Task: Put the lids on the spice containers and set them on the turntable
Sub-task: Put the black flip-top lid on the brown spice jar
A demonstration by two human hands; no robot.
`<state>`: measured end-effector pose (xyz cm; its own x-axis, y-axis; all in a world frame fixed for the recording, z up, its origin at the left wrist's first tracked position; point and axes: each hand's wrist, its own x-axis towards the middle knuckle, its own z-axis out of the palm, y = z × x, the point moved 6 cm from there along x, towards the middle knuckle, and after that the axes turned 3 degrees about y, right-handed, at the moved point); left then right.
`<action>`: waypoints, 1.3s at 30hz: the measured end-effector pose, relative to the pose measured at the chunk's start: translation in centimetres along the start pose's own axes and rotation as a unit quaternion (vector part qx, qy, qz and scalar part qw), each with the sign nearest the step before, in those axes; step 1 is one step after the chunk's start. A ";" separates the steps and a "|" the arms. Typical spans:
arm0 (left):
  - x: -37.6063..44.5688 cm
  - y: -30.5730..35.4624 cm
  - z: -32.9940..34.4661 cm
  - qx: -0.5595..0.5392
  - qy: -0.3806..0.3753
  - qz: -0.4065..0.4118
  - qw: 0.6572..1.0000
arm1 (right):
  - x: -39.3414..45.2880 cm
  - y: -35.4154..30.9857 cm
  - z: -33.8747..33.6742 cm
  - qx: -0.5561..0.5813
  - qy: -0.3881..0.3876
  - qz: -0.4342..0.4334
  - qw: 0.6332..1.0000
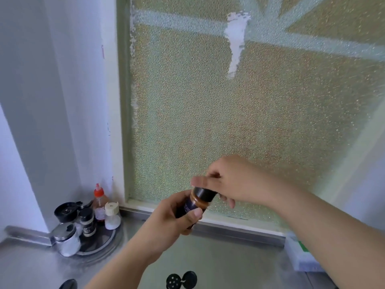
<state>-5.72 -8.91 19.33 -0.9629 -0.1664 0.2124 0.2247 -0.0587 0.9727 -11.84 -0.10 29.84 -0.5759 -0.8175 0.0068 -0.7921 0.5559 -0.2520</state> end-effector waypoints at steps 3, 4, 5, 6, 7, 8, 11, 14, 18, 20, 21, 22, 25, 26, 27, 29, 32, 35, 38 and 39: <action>-0.3 0.5 -1.3 -0.012 0.005 0.008 1.000 | 0.4 -0.7 -0.3 0.028 -0.070 -0.020 0.997; -0.3 0.6 -1.7 -0.013 0.006 0.010 1.000 | 0.4 -1.0 -0.5 0.035 -0.078 -0.029 0.996; -0.4 0.7 -2.0 -0.011 0.009 0.011 1.000 | 0.6 -1.4 -0.5 0.031 -0.066 -0.036 0.997; -0.5 0.7 -2.3 -0.007 0.013 0.014 1.000 | 1.0 -1.7 -0.4 0.017 -0.039 -0.039 0.998; -0.6 0.6 -2.6 -0.003 0.018 0.017 1.000 | 1.4 -2.1 -0.1 0.003 -0.014 -0.035 0.999; -0.8 0.6 -2.8 0.000 0.022 0.018 1.000 | 1.8 -2.5 0.2 -0.004 0.007 -0.033 0.999; -1.4 0.6 -4.0 0.005 0.036 0.015 0.999 | 2.6 -3.3 0.9 -0.012 -0.006 -0.045 0.999; -1.9 1.2 -5.9 -0.005 0.056 0.018 0.998 | 3.5 -4.5 0.6 0.011 -0.039 -0.085 0.996; -2.7 0.9 -8.5 0.006 0.092 0.038 0.995 | 5.2 -7.4 1.8 -0.009 -0.016 -0.148 0.989; -3.4 0.2 -9.9 0.013 0.110 0.043 0.993 | 6.5 -8.8 3.1 -0.017 -0.023 -0.176 0.984; -3.8 0.0 -10.6 0.014 0.120 0.045 0.992 | 7.2 -9.6 3.8 -0.022 -0.027 -0.183 0.982; -4.2 -0.2 -11.4 0.023 0.132 0.042 0.990 | 8.0 -10.3 4.7 -0.027 -0.030 -0.193 0.980; -5.1 -1.7 -15.5 0.143 0.210 0.004 0.967 | 10.3 -13.0 8.5 -0.040 -0.029 -0.242 0.969; -5.4 -2.1 -17.1 0.196 0.232 -0.014 0.953 | 11.2 -13.7 10.1 -0.041 -0.031 -0.248 0.967; -5.7 -2.6 -18.6 0.241 0.238 -0.034 0.940 | 12.3 -14.1 11.8 -0.039 -0.033 -0.246 0.968; -6.7 -4.0 -21.4 0.277 0.229 -0.088 0.929 | 14.8 -14.4 15.1 -0.027 -0.039 -0.222 0.974; -9.4 -6.0 -25.5 0.273 0.266 -0.163 0.910 | 18.7 -14.0 19.5 -0.005 -0.039 -0.180 0.983; -12.0 -7.6 -28.8 0.275 0.301 -0.192 0.893 | 22.1 -13.4 24.2 0.017 -0.050 -0.130 0.990; -13.8 -9.5 -31.0 0.261 0.328 -0.204 0.885 | 24.5 -13.0 29.3 0.031 -0.061 -0.103 0.992; -14.2 -10.1 -31.4 0.260 0.329 -0.208 0.883 | 25.1 -13.0 30.9 0.036 -0.067 -0.096 0.992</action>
<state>10.35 -36.88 3.57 -0.6112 -0.7840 -0.1080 -0.3931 0.1824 0.9012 -9.76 -32.45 3.40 -0.3803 -0.9225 -0.0666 -0.8651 0.3802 -0.3272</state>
